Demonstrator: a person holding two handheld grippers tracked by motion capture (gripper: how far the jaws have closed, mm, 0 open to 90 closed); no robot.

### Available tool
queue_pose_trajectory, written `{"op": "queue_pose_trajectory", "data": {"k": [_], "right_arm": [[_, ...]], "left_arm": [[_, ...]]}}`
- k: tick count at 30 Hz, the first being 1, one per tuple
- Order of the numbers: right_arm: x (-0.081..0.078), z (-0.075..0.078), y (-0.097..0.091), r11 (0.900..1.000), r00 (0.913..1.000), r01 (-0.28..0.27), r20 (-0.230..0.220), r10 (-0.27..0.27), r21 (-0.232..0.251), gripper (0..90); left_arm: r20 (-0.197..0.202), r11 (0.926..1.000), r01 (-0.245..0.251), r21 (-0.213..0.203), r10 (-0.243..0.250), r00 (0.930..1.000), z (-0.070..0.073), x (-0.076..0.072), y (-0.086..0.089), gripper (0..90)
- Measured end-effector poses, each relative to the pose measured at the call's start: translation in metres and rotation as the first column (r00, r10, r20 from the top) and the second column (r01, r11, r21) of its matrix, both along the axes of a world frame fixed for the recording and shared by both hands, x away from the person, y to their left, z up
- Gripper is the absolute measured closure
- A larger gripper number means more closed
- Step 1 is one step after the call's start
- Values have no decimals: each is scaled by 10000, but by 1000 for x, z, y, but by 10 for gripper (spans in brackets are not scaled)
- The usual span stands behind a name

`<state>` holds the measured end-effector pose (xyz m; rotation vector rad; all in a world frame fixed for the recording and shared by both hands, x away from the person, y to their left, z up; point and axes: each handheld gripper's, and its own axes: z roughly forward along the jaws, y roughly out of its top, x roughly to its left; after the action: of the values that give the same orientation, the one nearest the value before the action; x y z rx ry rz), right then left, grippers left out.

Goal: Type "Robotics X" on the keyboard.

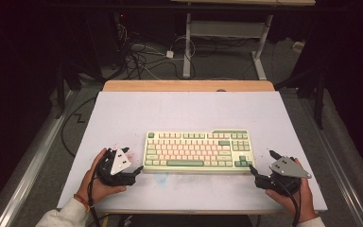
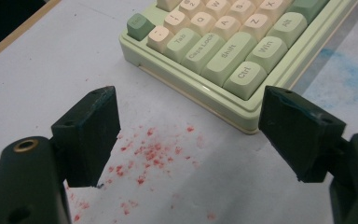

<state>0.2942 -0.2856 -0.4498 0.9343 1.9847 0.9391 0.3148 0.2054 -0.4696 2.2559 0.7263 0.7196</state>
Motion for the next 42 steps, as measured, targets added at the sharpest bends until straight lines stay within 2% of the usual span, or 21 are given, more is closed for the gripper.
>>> {"op": "queue_pose_trajectory", "data": {"k": [8,11,18,21,25,28,31,38,42], "right_arm": [[-1,1,2,10000,9999,-78,-68,78,-15,222],[-2,3,1,9984,9985,-546,-13,546,147,271],[-1,13,1,9945,9954,-946,-127,952,455,526],[4,17,4,9930,9929,-1086,-438,1106,461,662],[12,22,14,9883,9857,-1456,-789,1488,453,773],[18,25,24,9816,9768,-1864,-999,1896,406,855],[25,24,36,9761,9677,-2152,-1276,2173,308,897],[41,15,65,9623,9452,-2713,-1945,2623,-208,900],[49,8,74,9585,9373,-2821,-2250,2660,-419,900]], "left_arm": [[-55,10000,30,58,-29,10000,-2,-3,1,193],[-57,10000,-13,39,13,10000,-2,-3,3,193],[-82,10000,9,99,-8,10000,-2,-3,1,193],[-139,9999,-3,127,4,9999,-3,-2,1,193],[-134,9999,-13,147,15,9999,-2,-2,1,193],[-160,9999,-2,133,4,9999,-3,-2,0,193],[-177,9999,28,136,-26,9998,-3,-2,0,193],[-200,10000,-18,23,18,9998,-2,-3,2,195],[-210,9999,-70,124,73,9998,-2,-3,3,194]]}}
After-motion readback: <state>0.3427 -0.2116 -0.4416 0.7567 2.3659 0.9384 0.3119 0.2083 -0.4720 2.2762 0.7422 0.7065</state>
